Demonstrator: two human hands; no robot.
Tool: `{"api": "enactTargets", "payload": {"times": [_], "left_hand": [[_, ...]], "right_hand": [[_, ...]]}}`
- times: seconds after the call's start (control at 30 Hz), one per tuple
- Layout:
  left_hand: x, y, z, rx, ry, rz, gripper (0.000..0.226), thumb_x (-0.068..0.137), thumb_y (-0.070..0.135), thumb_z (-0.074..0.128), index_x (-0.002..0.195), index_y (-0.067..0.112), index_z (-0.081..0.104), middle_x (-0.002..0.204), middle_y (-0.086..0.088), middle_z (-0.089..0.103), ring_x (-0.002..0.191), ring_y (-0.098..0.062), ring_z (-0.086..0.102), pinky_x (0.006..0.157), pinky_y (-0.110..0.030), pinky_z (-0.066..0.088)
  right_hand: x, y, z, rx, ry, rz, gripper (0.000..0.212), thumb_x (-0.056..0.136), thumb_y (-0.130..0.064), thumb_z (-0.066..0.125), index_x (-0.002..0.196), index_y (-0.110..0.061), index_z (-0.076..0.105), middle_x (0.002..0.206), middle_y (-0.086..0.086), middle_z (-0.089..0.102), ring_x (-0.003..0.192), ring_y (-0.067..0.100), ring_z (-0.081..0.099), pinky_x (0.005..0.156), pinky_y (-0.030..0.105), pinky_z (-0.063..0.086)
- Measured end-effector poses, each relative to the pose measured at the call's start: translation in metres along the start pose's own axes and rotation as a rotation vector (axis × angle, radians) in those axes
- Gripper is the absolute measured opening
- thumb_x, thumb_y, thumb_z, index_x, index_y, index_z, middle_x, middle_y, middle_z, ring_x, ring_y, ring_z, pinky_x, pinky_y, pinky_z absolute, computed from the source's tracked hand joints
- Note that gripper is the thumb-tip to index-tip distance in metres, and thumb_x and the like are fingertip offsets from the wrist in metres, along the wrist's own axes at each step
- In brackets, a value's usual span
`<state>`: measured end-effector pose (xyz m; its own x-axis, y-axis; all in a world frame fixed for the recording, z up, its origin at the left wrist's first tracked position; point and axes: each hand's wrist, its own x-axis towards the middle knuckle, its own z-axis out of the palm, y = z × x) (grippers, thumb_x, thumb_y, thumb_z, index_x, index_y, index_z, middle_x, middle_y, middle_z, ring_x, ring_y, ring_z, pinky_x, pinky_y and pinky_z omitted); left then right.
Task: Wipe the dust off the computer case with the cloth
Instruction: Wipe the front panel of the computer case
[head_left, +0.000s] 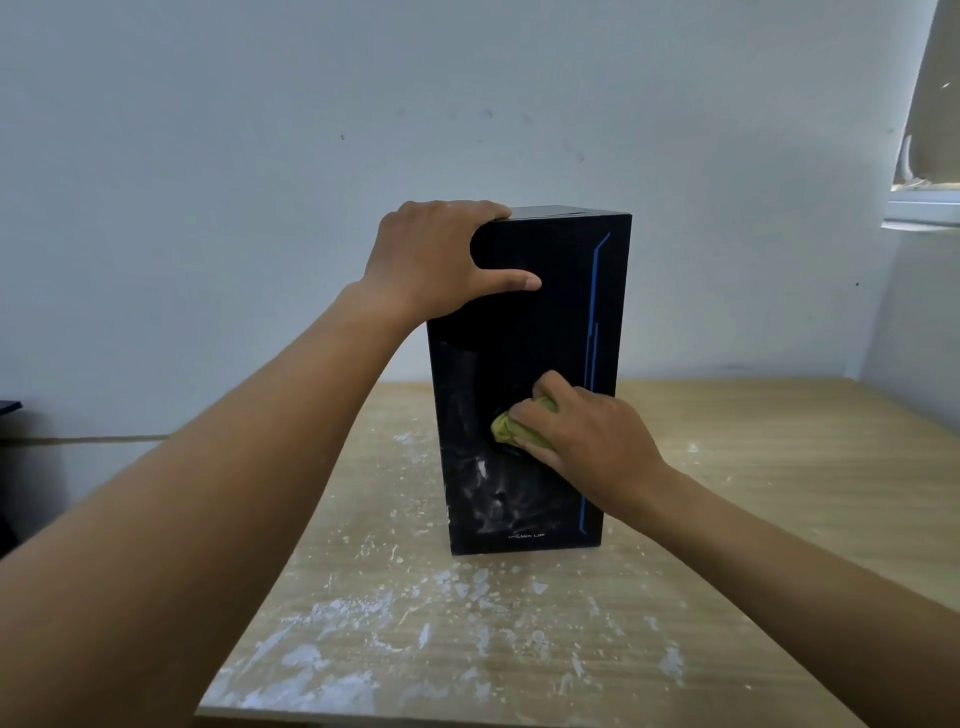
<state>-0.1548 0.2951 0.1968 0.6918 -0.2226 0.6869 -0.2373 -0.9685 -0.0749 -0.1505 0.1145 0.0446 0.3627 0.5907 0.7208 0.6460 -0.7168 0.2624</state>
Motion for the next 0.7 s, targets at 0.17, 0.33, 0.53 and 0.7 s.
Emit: {"api": "enactTargets", "payload": {"times": [0.17,0.33,0.53,0.7], "left_hand": [[0.001,0.000,0.000,-0.003,-0.001,-0.013,0.086,0.068,0.083,0.056,0.138,0.033,0.052,0.133,0.008,0.061,0.121,-0.022,0.057,0.095,-0.035,0.041],[0.001,0.000,0.001,-0.006,0.006,-0.016,0.084,0.069,0.083,0.057,0.137,0.034,0.053,0.133,0.009,0.061,0.121,-0.021,0.057,0.094,-0.034,0.041],[0.001,-0.002,0.001,0.001,0.006,-0.006,0.077,0.074,0.078,0.056,0.138,0.034,0.052,0.136,0.010,0.059,0.123,-0.019,0.056,0.096,-0.033,0.040],[0.000,0.000,0.000,0.007,0.004,0.001,0.082,0.071,0.082,0.055,0.138,0.033,0.052,0.135,0.010,0.060,0.121,-0.019,0.057,0.095,-0.034,0.042]], "right_hand": [[0.005,0.012,-0.015,0.052,0.062,0.082,0.023,0.085,-0.037,0.066,0.097,-0.018,0.067,0.093,0.004,0.054,0.052,0.017,0.051,0.043,0.022,0.031],[0.037,0.013,-0.035,0.079,0.212,0.145,0.031,0.087,-0.045,0.058,0.095,-0.017,0.067,0.094,0.005,0.054,0.052,0.016,0.048,0.044,0.025,0.042],[0.062,-0.005,-0.028,0.099,0.298,0.200,0.023,0.084,-0.034,0.072,0.097,-0.016,0.067,0.099,0.008,0.057,0.052,0.013,0.044,0.043,0.024,0.043],[0.059,-0.019,-0.011,0.099,0.319,0.159,0.025,0.087,-0.037,0.059,0.096,-0.015,0.067,0.092,0.007,0.058,0.049,0.017,0.051,0.038,0.025,0.042]]}}
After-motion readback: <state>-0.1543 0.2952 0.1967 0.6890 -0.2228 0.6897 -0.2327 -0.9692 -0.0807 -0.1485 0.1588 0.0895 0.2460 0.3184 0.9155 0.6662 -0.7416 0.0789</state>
